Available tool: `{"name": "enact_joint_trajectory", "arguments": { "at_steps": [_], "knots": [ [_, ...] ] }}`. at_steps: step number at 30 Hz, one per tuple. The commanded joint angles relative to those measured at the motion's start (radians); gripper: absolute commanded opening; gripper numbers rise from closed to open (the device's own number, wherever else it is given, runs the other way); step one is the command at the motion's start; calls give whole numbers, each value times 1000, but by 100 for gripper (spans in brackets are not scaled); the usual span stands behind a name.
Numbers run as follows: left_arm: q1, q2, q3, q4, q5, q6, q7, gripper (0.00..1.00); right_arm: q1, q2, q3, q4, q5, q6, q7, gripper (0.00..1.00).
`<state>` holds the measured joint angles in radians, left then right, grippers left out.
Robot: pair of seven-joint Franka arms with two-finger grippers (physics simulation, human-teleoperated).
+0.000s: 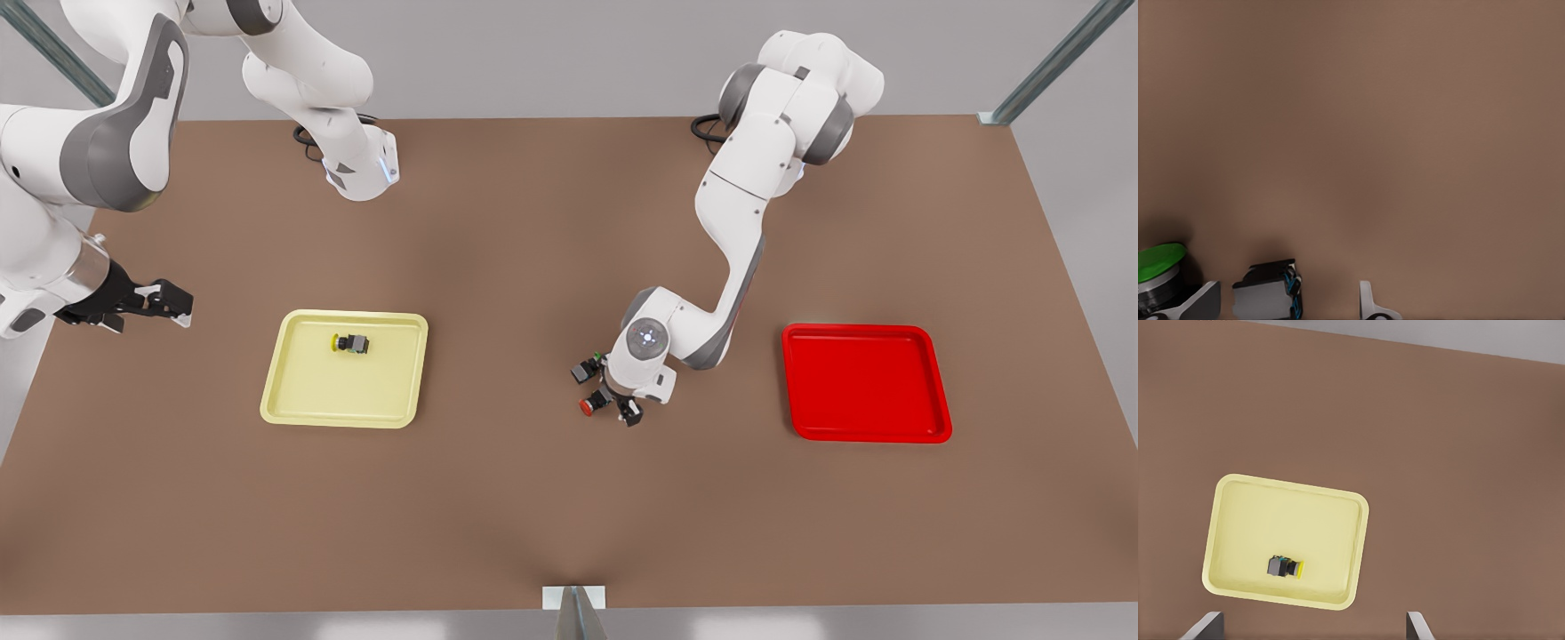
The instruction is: Place the switches on the corresponding trays according to their colors
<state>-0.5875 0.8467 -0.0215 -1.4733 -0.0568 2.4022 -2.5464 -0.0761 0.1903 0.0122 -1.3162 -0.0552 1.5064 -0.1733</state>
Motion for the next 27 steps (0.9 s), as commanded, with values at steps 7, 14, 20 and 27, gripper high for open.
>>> {"name": "enact_joint_trajectory", "arguments": {
  "at_steps": [7, 14, 20, 27],
  "knots": [
    [-3, 6, 0, -1, -1, 8, 0, 100, 1, 0, 0, 0, 0, 0, 0, 100],
    [-9, 17, -2, -1, -1, 20, -5, 100, 1, 5, 2, 0, 0, 0, 0, 100],
    [-12, 18, -2, 1, -1, 20, -6, 84, 1, 5, 2, 0, 0, 2, 0, 100],
    [-12, 18, -2, 1, -1, 20, -6, 67, 1, 5, 2, 2, 0, 3, 2, 100]
  ]
}}
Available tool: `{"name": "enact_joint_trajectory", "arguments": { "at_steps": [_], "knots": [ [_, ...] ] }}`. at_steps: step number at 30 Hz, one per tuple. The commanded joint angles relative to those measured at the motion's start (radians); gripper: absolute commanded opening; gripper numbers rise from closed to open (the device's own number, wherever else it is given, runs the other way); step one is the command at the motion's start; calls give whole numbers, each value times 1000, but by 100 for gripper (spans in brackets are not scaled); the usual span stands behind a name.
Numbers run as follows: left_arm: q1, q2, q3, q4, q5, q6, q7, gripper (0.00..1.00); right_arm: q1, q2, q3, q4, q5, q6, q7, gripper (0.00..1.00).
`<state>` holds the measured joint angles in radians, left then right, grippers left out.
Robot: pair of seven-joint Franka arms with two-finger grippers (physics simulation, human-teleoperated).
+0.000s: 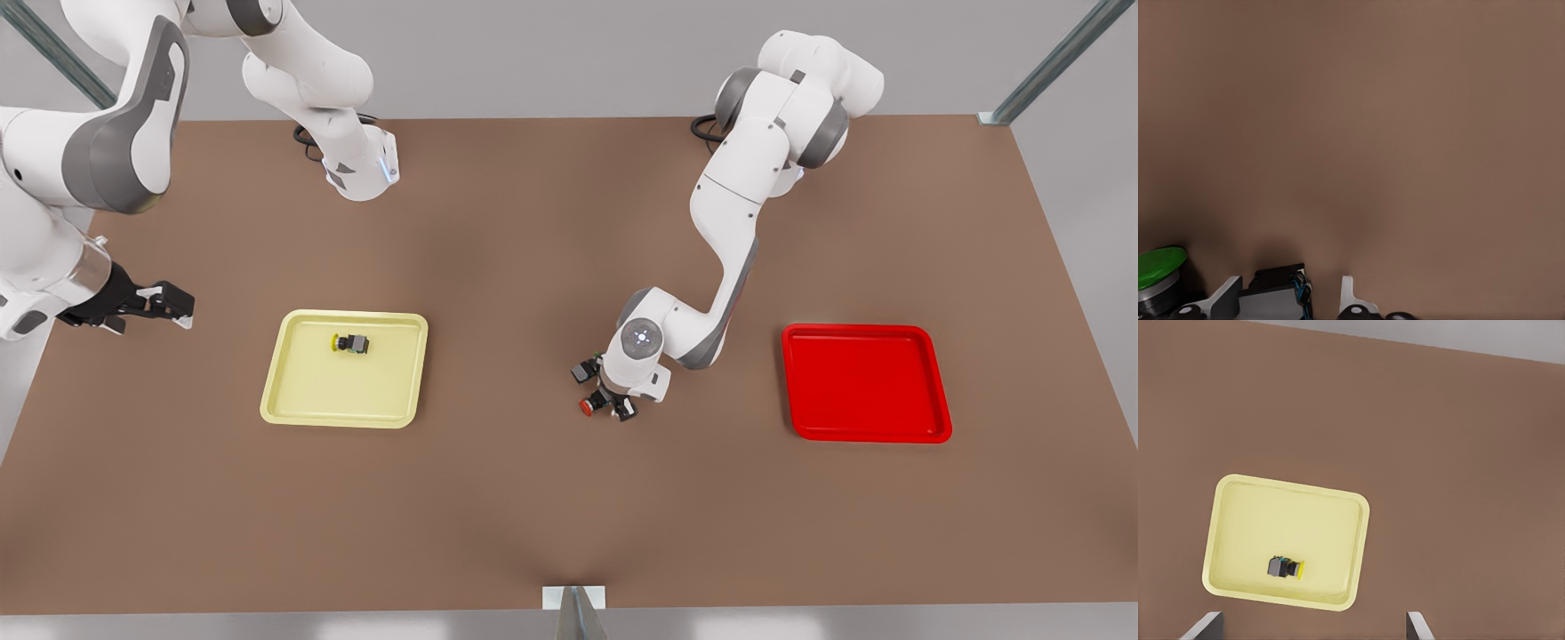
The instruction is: Place the switches on the corresponding trays according to their colors
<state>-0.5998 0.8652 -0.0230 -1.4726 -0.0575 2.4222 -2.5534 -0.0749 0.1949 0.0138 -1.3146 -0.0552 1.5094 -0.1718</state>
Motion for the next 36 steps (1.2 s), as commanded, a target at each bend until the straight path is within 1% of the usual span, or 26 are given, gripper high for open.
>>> {"name": "enact_joint_trajectory", "arguments": {
  "at_steps": [1, 7, 36],
  "knots": [
    [0, 0, 0, 0, -1, 0, 1, 67, 0, 0, 0, 0, 0, 0, 0, 100],
    [0, 3, 0, 0, -1, 2, 1, 61, 0, 0, 0, 0, 0, 0, 0, 100],
    [-6, 3, 0, 0, -1, 0, 2, 53, 1, 0, 0, 0, 0, 6, 0, 100]
  ]
}}
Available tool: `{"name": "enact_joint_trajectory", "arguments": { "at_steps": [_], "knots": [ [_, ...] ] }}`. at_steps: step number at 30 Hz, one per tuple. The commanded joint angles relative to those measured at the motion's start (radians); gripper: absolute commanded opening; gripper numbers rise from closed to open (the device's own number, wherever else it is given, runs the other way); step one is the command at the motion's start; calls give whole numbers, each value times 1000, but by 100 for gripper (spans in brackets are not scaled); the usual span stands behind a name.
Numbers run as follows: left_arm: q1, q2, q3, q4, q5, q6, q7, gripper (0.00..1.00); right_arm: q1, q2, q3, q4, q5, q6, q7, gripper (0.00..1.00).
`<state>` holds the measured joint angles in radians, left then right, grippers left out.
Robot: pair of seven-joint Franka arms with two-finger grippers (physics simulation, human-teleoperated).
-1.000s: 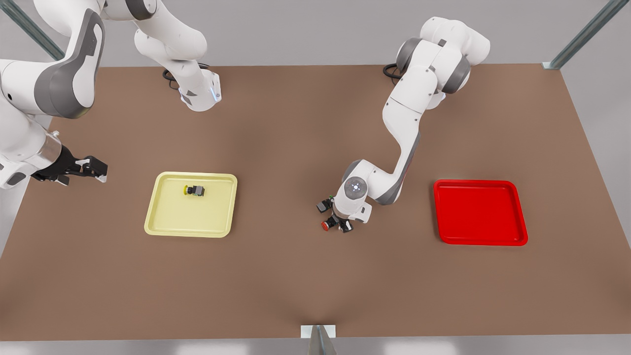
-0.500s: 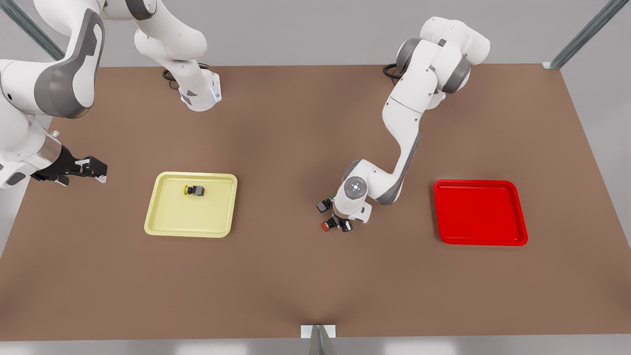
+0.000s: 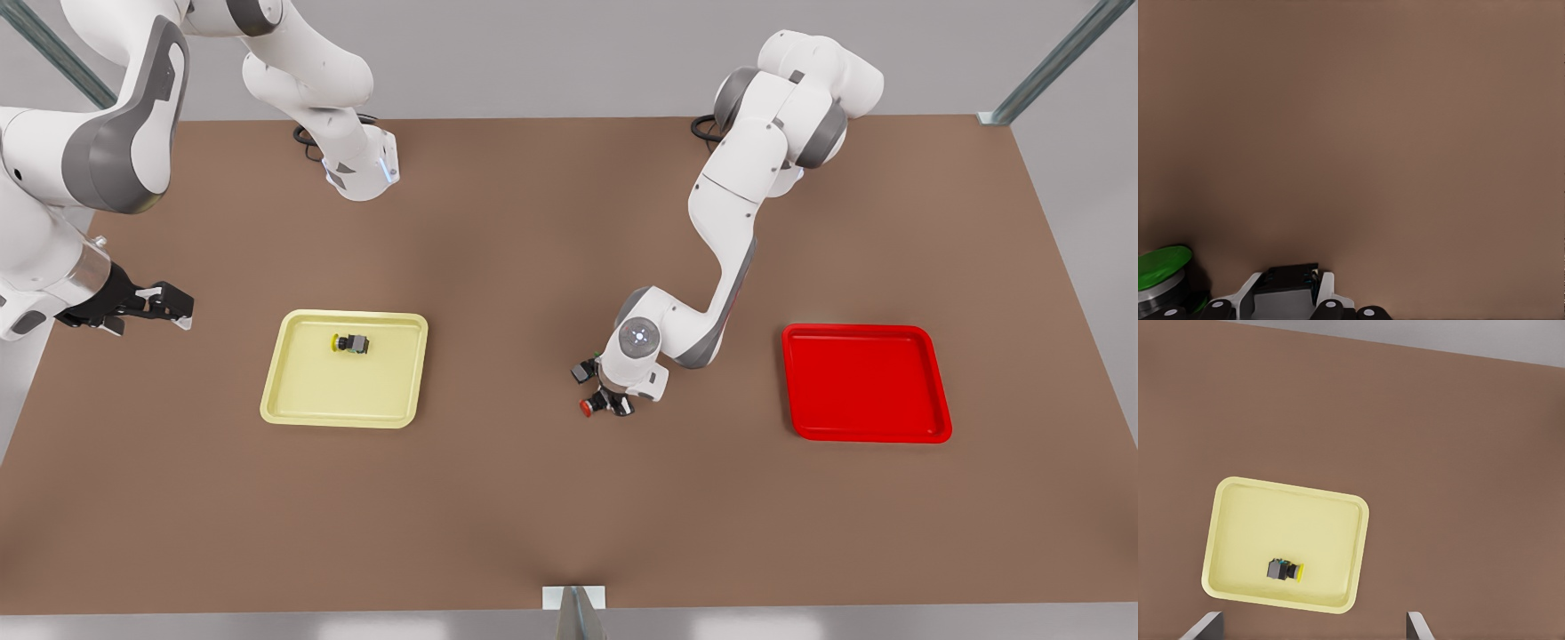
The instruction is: Place the switches on the corresponding trays according to their colors
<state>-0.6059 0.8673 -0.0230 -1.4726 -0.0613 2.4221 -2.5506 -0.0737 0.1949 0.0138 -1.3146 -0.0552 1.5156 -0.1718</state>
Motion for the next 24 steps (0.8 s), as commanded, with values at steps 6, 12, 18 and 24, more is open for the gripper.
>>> {"name": "enact_joint_trajectory", "arguments": {
  "at_steps": [6, 12, 18, 24],
  "knots": [
    [0, -14, 2, 8, 3, -12, 6, 53, -1, 0, 0, 0, 0, -2, 0, 100],
    [58, -65, 46, 9, 1, -83, 107, 53, 0, 0, 1, -2, 0, 0, 0, 100],
    [215, -160, 83, -64, -5, -207, 428, 53, -2, 0, 0, 0, 0, 0, 0, 100],
    [273, -295, 238, -281, -71, -210, 791, 52, -2, 0, 0, 0, 0, 8, 0, 100]
  ]
}}
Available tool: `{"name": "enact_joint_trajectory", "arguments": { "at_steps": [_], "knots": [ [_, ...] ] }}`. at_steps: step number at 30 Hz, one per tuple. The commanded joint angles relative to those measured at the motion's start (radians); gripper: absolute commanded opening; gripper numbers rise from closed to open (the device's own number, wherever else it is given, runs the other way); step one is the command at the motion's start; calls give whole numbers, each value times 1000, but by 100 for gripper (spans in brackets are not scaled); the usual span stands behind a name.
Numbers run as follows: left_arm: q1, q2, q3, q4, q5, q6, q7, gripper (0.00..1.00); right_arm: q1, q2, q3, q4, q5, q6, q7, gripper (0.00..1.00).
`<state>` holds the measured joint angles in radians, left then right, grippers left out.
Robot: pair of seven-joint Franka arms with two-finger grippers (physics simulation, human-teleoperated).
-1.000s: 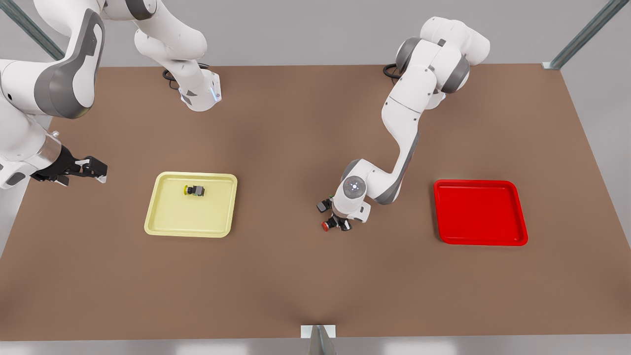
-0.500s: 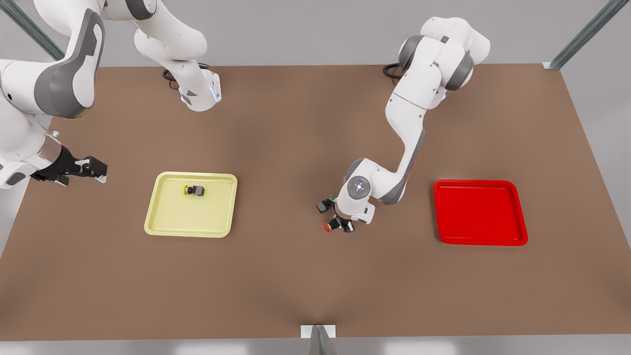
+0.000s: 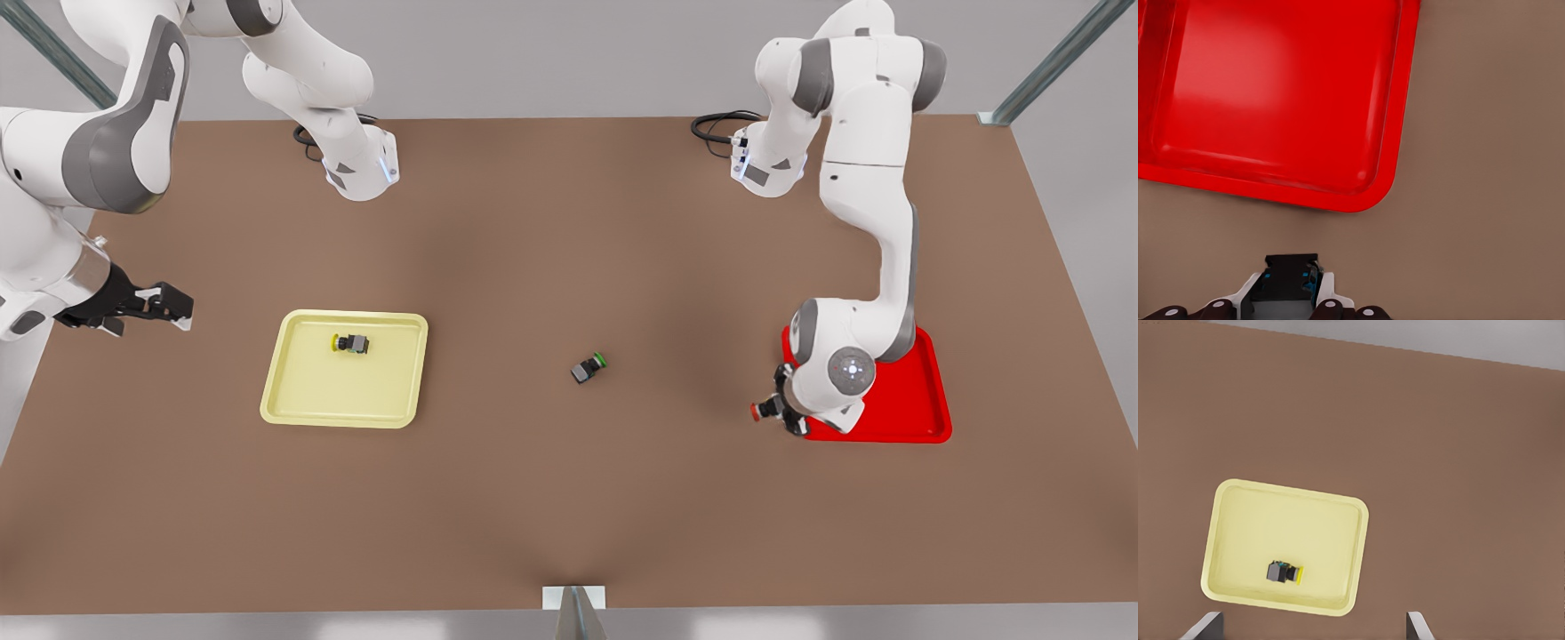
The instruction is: Place the switches on the corresponding trays according to their colors
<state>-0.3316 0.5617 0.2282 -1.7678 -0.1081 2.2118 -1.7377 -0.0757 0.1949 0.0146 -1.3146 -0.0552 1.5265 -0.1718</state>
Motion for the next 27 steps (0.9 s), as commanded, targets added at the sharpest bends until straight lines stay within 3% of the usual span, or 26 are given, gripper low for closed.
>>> {"name": "enact_joint_trajectory", "arguments": {
  "at_steps": [1, 5, 7, 8, 9, 14, 15, 20, 22, 23, 27],
  "knots": [
    [-1, -11, 16, -16, -25, 0, 26, 52, 1, 0, -1, 0, 0, 1, 0, 100],
    [3, -22, 146, -41, -82, -47, 265, 52, -1, 0, -1, 0, 0, 3, 0, 100],
    [65, -20, 155, -39, -100, -64, 381, 52, -1, 0, -1, 0, 0, 3, 0, 100],
    [78, -20, 155, -39, -100, -66, 409, 73, 1, 0, -1, 0, -2, 3, 0, 100],
    [82, -19, 157, -38, -100, -67, 411, 100, -1, 0, 1, 0, 0, 3, 0, 100],
    [82, -22, 160, -30, -100, -99, 434, 100, 1, 0, -1, 0, -2, 3, 0, 100],
    [80, -31, 161, 7, -99, -148, 588, 100, 1, 0, -1, 0, -2, 3, 0, 100],
    [62, -22, 149, 445, -87, -443, 1407, 100, 1, 0, -1, 0, -2, 3, 0, 100],
    [150, -45, -54, 573, 72, -546, 1642, 100, 1, 0, -1, 0, -2, 3, 0, 100],
    [290, -94, -300, 574, 264, -546, 1708, 100, 1, 0, -1, 0, -2, 3, 0, 100],
    [289, -253, -319, 493, 304, -549, 1822, 100, 1, 0, -1, 0, 0, 3, 0, 100]
  ]
}}
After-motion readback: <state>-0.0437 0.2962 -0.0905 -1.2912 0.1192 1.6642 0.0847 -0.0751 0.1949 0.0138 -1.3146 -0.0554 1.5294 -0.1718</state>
